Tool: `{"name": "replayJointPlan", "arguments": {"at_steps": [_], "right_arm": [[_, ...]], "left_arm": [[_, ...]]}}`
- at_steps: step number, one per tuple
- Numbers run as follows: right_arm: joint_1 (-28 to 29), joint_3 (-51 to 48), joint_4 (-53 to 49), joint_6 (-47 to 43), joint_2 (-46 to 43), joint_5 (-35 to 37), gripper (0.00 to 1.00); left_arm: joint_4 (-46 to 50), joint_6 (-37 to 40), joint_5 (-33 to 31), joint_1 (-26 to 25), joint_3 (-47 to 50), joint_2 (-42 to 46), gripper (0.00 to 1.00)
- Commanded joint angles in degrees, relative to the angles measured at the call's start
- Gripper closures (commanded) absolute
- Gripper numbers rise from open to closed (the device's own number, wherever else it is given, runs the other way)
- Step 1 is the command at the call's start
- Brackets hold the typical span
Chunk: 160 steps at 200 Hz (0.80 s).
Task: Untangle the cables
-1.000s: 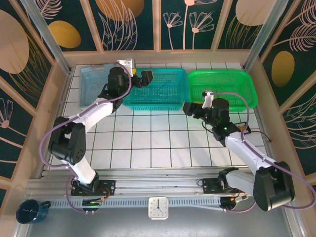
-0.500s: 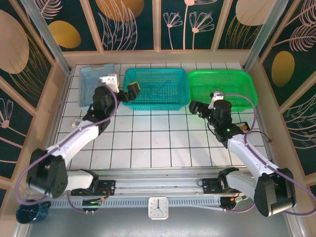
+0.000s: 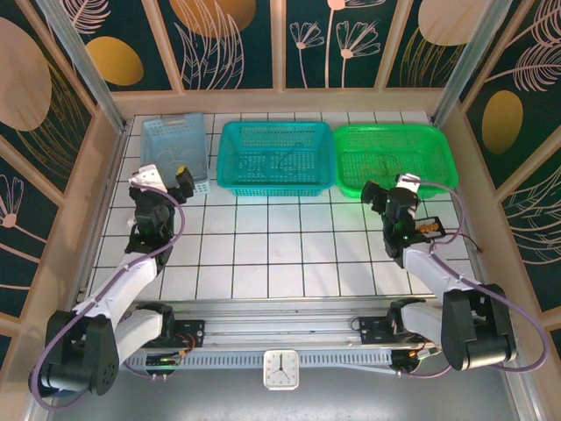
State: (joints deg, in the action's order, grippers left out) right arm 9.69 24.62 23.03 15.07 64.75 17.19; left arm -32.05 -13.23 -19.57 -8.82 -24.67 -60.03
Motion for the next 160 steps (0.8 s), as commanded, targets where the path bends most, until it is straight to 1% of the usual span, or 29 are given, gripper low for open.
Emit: {"name": "replayJointPlan", "arguments": {"at_steps": [1, 20, 41, 50, 64, 71, 80, 103, 114, 125, 128, 133, 138, 145, 154, 160], "right_arm": [[-2.3, -1.5, 8.0, -4.2, 1.5, 3.3, 0.01], [-4.3, -2.3, 10.7, -5.6, 4.2, 2.7, 0.01], [-5.3, -4.7, 17.4, -6.8, 7.9, 2.4, 0.01], [-5.5, -5.4, 20.1, -7.4, 9.6, 1.6, 0.01], [-5.9, -6.4, 24.9, -8.6, 12.9, -0.9, 0.01], [-6.0, -6.5, 27.3, -9.4, 14.5, -1.6, 0.01], [-6.3, -5.3, 26.1, -10.1, 15.5, -2.9, 0.01], [-7.5, -6.0, 33.9, -12.7, 17.6, -5.9, 0.01], [-8.8, -6.2, 36.3, -13.2, 18.8, -7.6, 0.01], [-10.4, -8.4, 42.4, -12.3, 20.5, -9.7, 0.01], [-10.9, -9.1, 43.9, -11.8, 21.2, -10.6, 0.01], [-11.7, -10.6, 48.4, -11.8, 22.4, -12.3, 0.01], [-11.8, -11.3, 49.3, -11.9, 22.5, -13.4, 0.01], [-11.8, -12.7, 51.9, -12.1, 23.3, -13.7, 0.01], [-11.9, -14.8, 59.3, -12.2, 25.5, -13.7, 0.01], [-12.0, -15.2, 59.1, -12.1, 25.0, -14.1, 0.01]], "left_arm": [[-11.5, 4.6, -3.5, 1.5, 4.6, -3.2, 0.01], [-18.4, 4.1, -5.0, 2.3, 7.6, -6.7, 0.01], [-26.4, 5.7, -6.1, 2.5, 9.8, -11.3, 0.01], [-28.5, 7.3, -6.2, 2.7, 10.2, -13.2, 0.01], [-35.0, 8.4, -6.1, 3.3, 12.1, -16.2, 0.01], [-38.0, 8.1, -5.3, 3.9, 13.1, -17.4, 0.01], [-39.6, 7.2, -4.7, 4.7, 13.4, -19.1, 0.01], [-46.9, 7.4, -1.2, 5.5, 14.8, -24.4, 0.01], [-48.1, 8.2, 1.5, 5.6, 15.0, -26.0, 0.01], [-52.0, 8.8, 3.0, 5.7, 15.5, -28.4, 0.01], [-52.0, 9.0, 3.3, 5.7, 15.4, -28.5, 0.01], [-49.3, 8.9, 4.4, 5.9, 15.0, -27.7, 0.01], [-46.8, 9.3, 5.6, 6.1, 14.2, -27.0, 0.01], [-46.4, 9.9, 7.2, 6.2, 13.6, -27.4, 0.01], [-45.1, 10.1, 8.7, 6.5, 13.0, -27.4, 0.01], [-44.4, 10.1, 10.1, 6.8, 12.7, -27.2, 0.01]]}}
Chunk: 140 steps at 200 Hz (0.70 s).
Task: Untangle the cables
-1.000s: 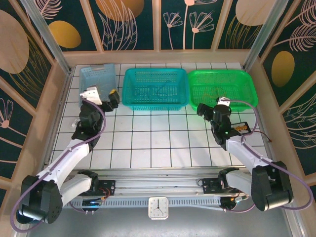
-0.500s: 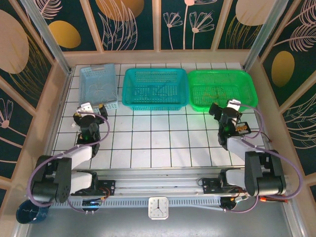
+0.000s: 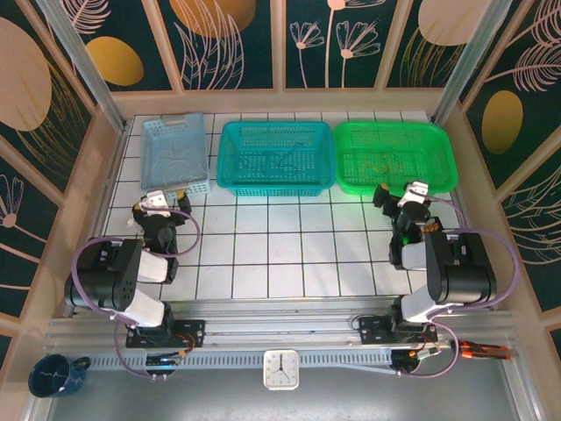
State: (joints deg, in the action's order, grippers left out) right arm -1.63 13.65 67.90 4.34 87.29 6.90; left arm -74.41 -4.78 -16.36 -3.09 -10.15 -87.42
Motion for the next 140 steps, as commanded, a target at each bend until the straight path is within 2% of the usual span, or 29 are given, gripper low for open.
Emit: {"name": "replayJointPlan", "arguments": {"at_steps": [1, 44, 54, 73, 89, 140], "right_arm": [[-0.6, -4.2, 13.9, -1.4, 2.1, -3.9, 0.01], [-0.9, -1.8, 9.7, -2.5, 2.4, -8.1, 0.01], [-0.9, -1.9, 9.6, -2.7, 2.3, -8.3, 0.01], [-0.9, -1.7, 9.5, -2.6, 2.4, -7.9, 0.01], [-0.8, -1.5, 9.1, -2.7, 2.3, -7.6, 0.01], [0.3, -1.4, 8.9, -3.3, 2.4, -5.2, 0.01]], "left_arm": [[-2.1, 1.7, 7.0, 1.1, -1.8, 0.1, 0.01], [-4.5, 3.2, 13.1, 1.6, -0.5, 0.2, 0.01], [-5.2, 3.1, 12.6, 1.6, 0.1, 0.4, 0.01], [-5.1, 0.8, 6.9, 1.6, 0.0, 0.2, 0.01], [0.2, 1.6, 9.0, 1.7, -3.0, 0.0, 0.01], [0.4, 1.1, 9.4, 2.1, -3.2, -0.1, 0.01]]}}
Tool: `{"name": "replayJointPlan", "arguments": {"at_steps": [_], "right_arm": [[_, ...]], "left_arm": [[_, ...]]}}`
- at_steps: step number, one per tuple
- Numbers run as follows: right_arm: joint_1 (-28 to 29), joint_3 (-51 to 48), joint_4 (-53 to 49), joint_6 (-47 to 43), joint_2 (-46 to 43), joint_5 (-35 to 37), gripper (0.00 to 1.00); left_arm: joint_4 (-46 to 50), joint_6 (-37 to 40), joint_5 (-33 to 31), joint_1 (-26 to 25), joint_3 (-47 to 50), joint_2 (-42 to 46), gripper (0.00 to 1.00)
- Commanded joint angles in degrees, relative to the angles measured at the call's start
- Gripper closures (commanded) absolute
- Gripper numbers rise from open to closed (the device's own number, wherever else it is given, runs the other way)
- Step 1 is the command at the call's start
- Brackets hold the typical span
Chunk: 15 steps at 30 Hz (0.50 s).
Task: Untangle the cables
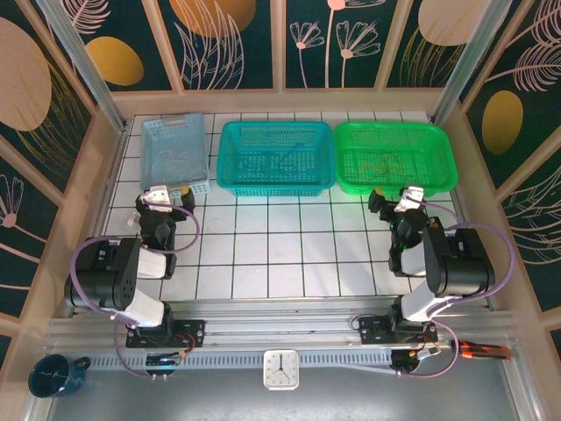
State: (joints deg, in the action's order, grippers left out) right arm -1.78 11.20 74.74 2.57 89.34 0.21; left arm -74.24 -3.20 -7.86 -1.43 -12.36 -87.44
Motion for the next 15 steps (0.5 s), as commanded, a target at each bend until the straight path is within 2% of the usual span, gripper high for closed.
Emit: {"name": "replayJointPlan", "arguments": {"at_steps": [1, 15], "right_arm": [[0.4, 1.1, 2.0, -1.5, 0.4, 1.5, 0.01], [0.3, 1.2, 1.8, -1.5, 0.4, 1.0, 0.01]], "left_arm": [[0.3, -0.5, 0.9, 0.5, -1.0, -0.1, 0.01], [-0.1, -0.7, 0.4, 0.8, -0.6, 0.2, 0.01]]}}
